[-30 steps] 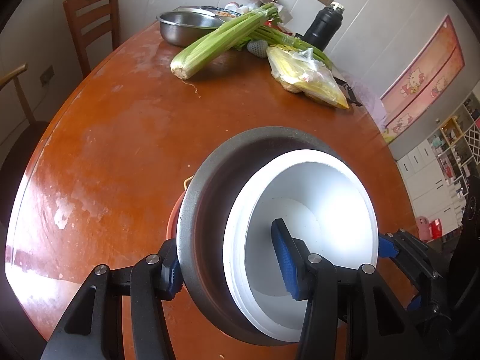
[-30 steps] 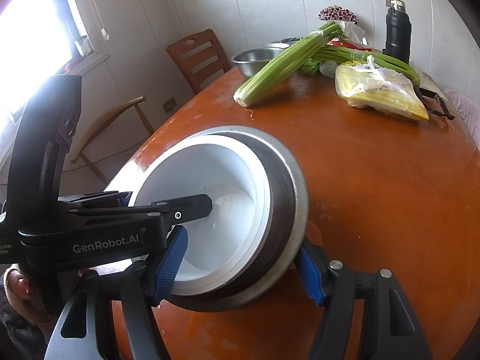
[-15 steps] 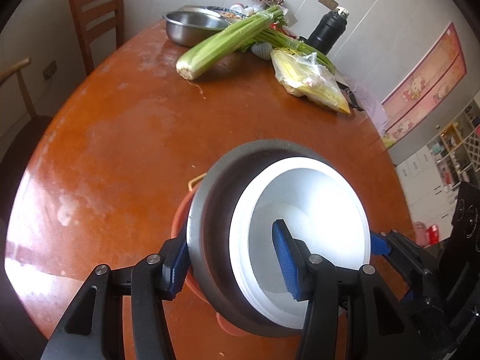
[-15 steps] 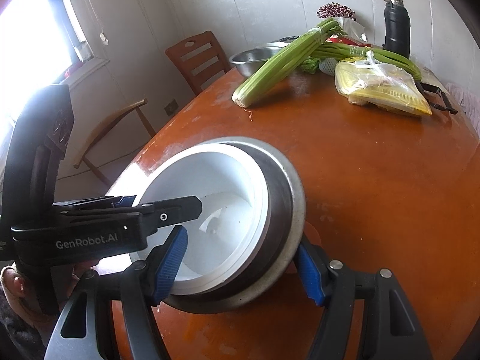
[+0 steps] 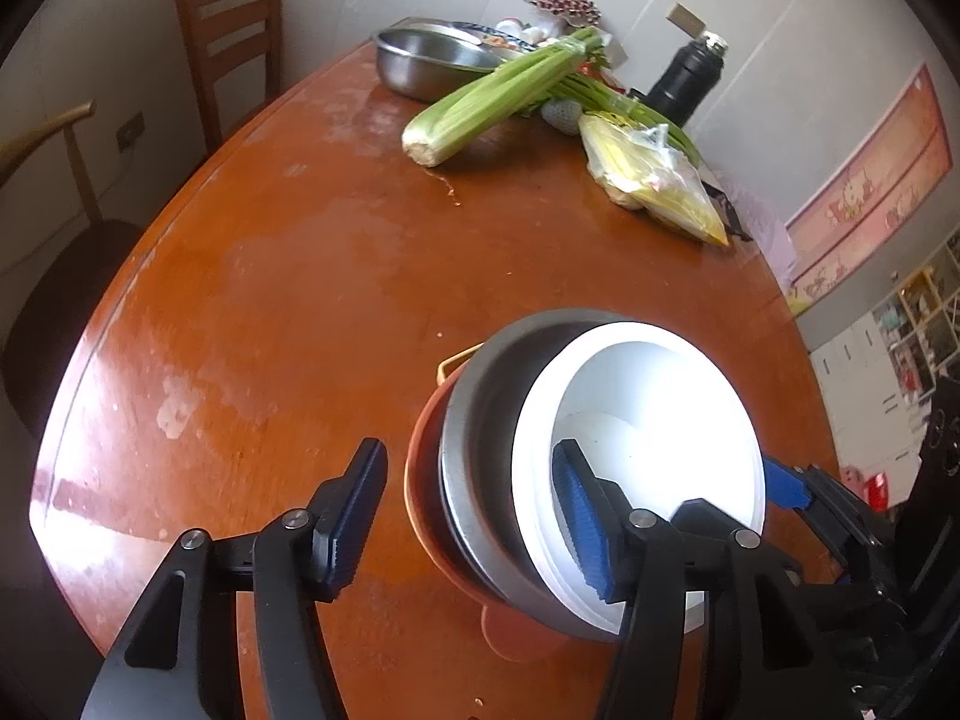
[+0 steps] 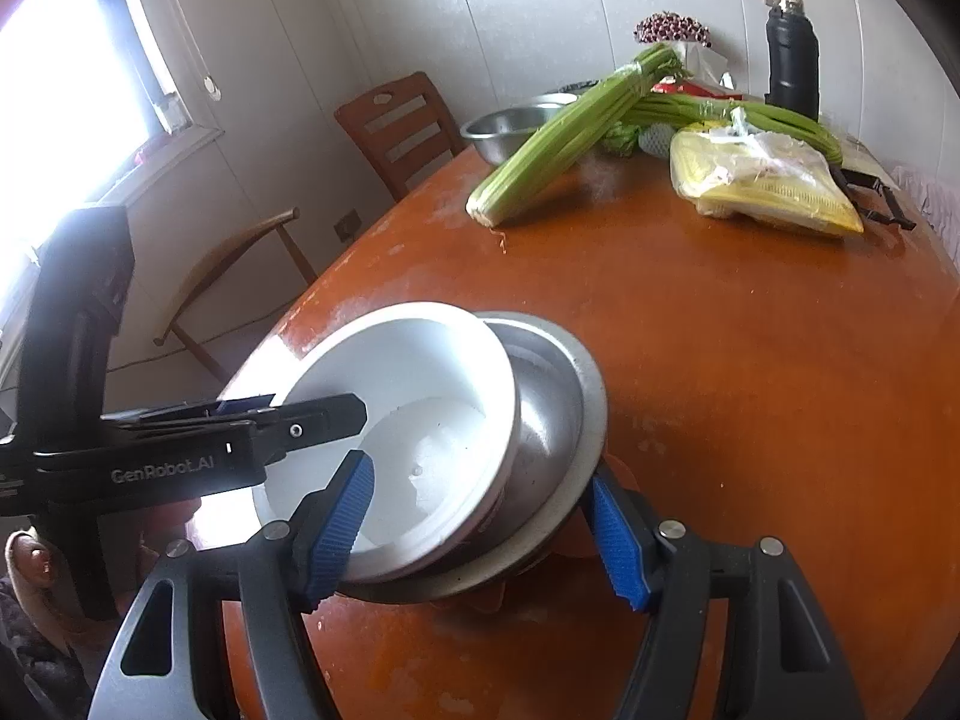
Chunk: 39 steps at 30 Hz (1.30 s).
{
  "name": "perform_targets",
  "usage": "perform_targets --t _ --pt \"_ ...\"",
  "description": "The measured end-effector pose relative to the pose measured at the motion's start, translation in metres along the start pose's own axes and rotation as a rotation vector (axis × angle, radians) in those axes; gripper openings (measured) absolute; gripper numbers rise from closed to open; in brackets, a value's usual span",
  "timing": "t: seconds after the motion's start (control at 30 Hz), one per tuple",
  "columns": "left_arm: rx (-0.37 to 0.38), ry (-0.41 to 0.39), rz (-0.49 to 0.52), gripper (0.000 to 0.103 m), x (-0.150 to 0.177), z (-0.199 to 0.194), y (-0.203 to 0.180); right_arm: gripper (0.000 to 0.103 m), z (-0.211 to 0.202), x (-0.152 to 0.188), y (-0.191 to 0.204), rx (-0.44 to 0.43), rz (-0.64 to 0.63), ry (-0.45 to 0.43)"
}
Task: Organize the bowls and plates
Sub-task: 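Lower the steel bowl stack onto the steel tray and open the left tool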
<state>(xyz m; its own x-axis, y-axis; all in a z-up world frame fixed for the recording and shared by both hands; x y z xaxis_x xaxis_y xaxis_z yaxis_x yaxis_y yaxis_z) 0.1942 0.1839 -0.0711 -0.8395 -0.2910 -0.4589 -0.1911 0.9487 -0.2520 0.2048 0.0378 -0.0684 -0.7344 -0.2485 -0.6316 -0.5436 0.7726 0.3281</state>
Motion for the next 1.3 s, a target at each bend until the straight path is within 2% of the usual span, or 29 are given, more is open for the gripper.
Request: perform_targets --t 0.2,0.57,1.07,1.3 --pt "0.039 0.044 -0.017 0.063 0.005 0.012 -0.005 0.070 -0.006 -0.001 -0.003 0.042 -0.009 -0.022" --pt "-0.052 0.036 0.061 0.066 0.008 0.022 -0.026 0.073 -0.012 0.003 -0.005 0.055 -0.034 -0.026" --pt "-0.037 0.059 0.139 0.066 0.014 0.034 -0.079 0.073 -0.042 0.014 -0.050 0.089 0.029 -0.063" --pt "-0.047 0.050 0.146 0.067 0.018 0.031 -0.084 0.074 -0.048 0.018 -0.055 0.083 0.030 -0.074"
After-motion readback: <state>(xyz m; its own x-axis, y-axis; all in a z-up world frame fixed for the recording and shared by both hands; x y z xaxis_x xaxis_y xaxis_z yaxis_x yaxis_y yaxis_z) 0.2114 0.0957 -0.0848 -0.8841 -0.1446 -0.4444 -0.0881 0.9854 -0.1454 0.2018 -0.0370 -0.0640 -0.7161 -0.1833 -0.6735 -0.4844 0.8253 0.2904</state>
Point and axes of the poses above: each gripper's, at about its wrist camera, not at the fingertips, and z roughly the way its jaws point, y to its left, x to its underside, the point moved 7 cm from there along z, roughly the way its jaws point, and after that the axes turned 7 degrees about -x, right-handed, at the moved point
